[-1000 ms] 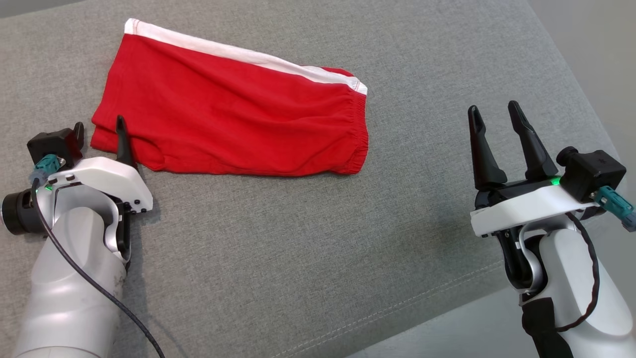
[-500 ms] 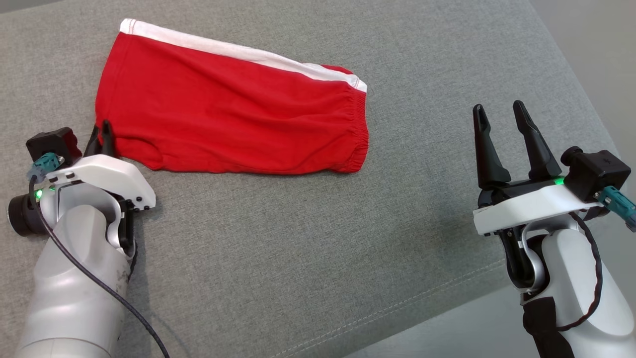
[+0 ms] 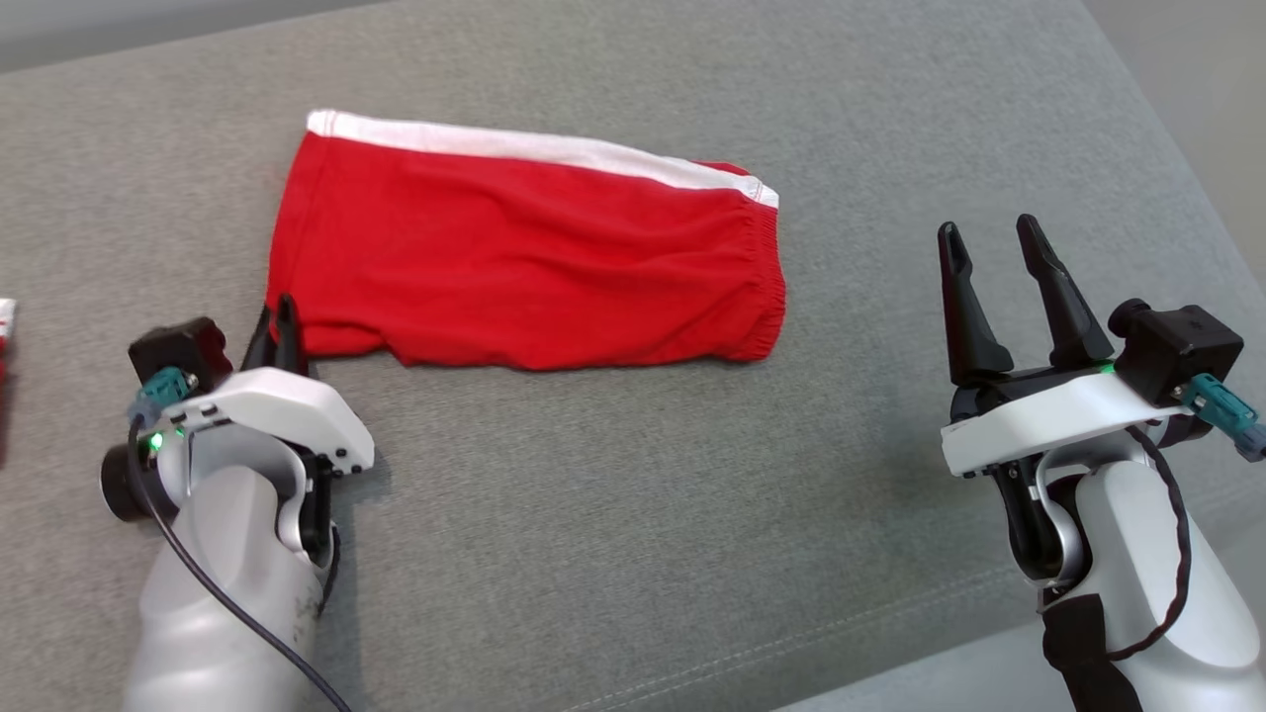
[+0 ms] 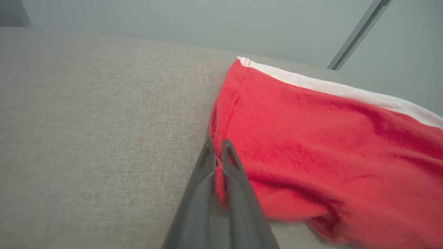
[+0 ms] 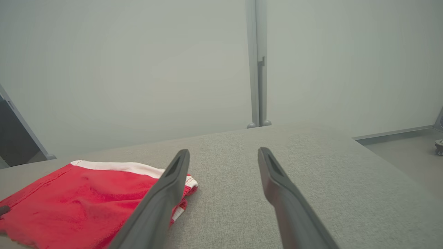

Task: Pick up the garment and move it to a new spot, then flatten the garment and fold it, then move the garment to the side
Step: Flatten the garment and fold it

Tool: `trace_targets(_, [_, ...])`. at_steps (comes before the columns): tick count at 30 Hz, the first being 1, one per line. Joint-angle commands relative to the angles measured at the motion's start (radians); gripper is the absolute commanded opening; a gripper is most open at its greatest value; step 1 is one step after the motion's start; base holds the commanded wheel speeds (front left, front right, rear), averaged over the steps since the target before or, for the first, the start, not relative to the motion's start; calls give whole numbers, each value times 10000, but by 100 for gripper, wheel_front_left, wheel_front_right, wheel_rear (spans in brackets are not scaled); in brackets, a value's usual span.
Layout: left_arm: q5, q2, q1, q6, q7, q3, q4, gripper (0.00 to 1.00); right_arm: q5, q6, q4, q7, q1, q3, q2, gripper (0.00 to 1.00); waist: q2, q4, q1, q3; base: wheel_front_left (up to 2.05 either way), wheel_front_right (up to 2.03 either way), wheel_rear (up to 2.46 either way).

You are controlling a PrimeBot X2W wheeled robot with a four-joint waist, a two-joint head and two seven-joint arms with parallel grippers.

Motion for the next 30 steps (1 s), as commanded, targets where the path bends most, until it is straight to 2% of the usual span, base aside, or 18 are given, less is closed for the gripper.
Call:
trace_targets(1, [-31, 156, 262, -11, -49, 306, -317, 0, 12, 42, -133, -118, 61, 280, -89, 100, 0, 401, 0, -341, 0, 0, 0])
trace_targets(13, [-140, -168, 1662, 35, -49, 537, -858, 0, 111, 42, 515, -118, 320, 573, -320, 100, 0, 1651, 0, -1358, 0, 0, 0])
trace_targets(19, [-776, -185, 2312, 46, -49, -16, -986, 0, 178, 42, 782, -118, 404, 763, -414, 100, 0, 2042, 0, -1598, 0, 0, 0])
trace_targets(20, [-834, -186, 2366, 101, -49, -110, -1043, 25, 191, 42, 819, -118, 395, 792, -424, 100, 0, 2079, 0, -1599, 0, 0, 0])
trace_targets(21, [-868, -186, 2401, 165, -49, -198, -1127, 77, 199, 42, 850, -118, 384, 812, -438, 100, 0, 2120, 0, -1596, 0, 0, 0])
trace_targets(22, [-897, -186, 2433, 218, -49, -288, -1202, 100, 208, 42, 885, -118, 375, 830, -449, 100, 0, 2158, 0, -1597, 0, 0, 0])
trace_targets(25, [-793, -187, 2537, 397, -49, -536, -1592, 100, 269, 42, 1077, -118, 343, 968, -450, 100, 0, 2266, 0, -1621, 0, 0, 0])
trace_targets(30, [-16, -188, 3034, 531, -49, -709, -2794, 100, 440, 42, 1427, -118, 206, 1336, -354, 100, 0, 2551, 0, -1683, 0, 0, 0])
